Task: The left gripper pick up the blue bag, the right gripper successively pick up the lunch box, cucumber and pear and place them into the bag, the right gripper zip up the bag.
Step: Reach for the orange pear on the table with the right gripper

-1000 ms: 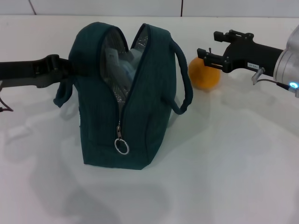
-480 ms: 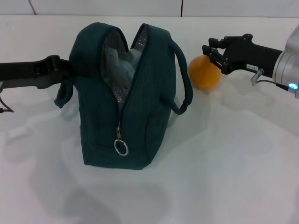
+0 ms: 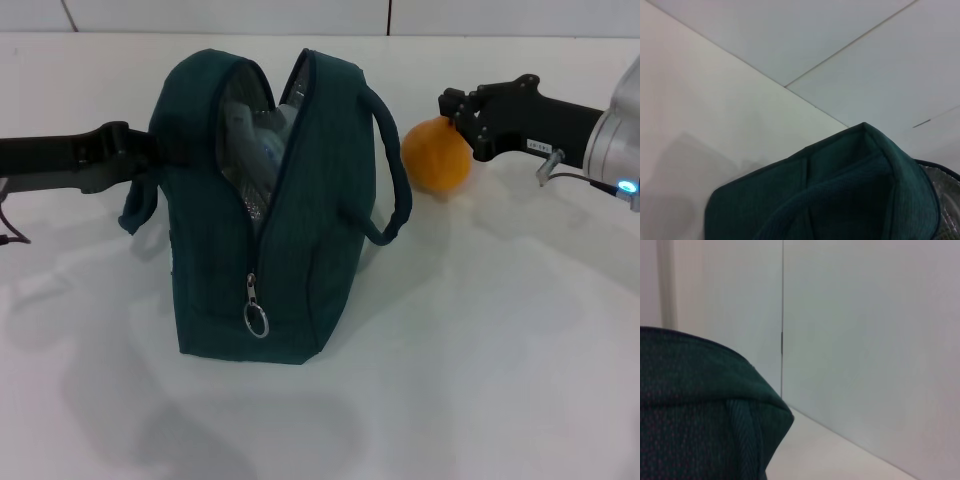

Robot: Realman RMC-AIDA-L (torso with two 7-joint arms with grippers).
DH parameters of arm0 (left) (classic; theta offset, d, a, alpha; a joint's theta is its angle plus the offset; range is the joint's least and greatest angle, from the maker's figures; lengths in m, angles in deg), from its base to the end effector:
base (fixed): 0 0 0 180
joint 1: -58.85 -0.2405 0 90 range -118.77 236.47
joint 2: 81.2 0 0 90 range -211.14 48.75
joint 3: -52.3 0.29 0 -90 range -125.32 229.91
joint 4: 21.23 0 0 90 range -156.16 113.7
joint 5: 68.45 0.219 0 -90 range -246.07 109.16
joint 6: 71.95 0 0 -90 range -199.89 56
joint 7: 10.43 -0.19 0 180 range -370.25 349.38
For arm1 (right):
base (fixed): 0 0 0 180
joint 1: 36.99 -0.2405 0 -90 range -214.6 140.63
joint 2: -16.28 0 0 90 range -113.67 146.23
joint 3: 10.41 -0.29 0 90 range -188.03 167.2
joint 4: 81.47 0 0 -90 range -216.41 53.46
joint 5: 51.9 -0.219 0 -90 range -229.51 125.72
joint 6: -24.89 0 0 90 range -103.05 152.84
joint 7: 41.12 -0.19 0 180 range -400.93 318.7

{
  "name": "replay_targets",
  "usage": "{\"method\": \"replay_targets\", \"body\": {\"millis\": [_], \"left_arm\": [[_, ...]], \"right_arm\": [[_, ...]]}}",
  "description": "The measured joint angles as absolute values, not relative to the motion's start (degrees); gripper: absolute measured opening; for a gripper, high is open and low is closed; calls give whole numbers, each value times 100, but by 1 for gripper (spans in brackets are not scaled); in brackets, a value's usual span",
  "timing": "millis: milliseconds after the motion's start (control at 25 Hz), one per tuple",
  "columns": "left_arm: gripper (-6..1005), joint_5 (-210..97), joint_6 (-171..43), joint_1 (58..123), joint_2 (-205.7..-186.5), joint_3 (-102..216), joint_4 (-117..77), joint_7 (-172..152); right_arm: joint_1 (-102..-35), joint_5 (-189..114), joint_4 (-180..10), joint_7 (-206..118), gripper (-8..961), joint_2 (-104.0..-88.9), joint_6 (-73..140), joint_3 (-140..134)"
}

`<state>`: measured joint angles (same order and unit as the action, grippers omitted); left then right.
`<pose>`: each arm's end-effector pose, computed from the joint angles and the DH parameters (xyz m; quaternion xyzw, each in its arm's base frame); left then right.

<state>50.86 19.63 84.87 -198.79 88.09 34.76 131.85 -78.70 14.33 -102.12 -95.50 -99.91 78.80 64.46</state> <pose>-0.2985 0.3767 0.0193 -0.7355 -0.6180 -0.2542 0.1119 0.2209 0.4718 -0.0953 -0.9179 0.1184 0.2327 0.2988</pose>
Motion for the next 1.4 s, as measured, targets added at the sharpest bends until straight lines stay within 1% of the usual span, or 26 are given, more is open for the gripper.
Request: {"method": "replay_targets", "body": {"millis": [40,200,400,560,680,1080,1400], "left_arm": [[79,5082,1964,8486,-19879,8811,3475,13181],[79,5070,1975,8486,-19879,8820,3475,13170],[80,5051,1984,8489,-19880,8835,3479,13169],[80,4983,2050,8502,-19916,8841,3528,13144],[80,4894,2111,8510,-19927,8846,3534,13098],[81,4877,2122,8522,-19932,8842,3494,13072],[81,4879,2122,8574,-19956,8842,3493,13057]], "right_arm": [[-7859,1383,-10220,-9530,17,-9991,7900,6447],[-7753,1147,-10296,-9375,18,-9991,8094,6429],[-7357,989,-10791,-9339,14,-9985,8339,6408],[-7121,775,-11071,-9331,8,-9962,8562,6404],[-7085,643,-11133,-9331,7,-9931,8638,6402],[-7062,642,-11076,-9324,9,-9929,8571,6267],[-6809,637,-11048,-9324,12,-9914,8571,5386]]}}
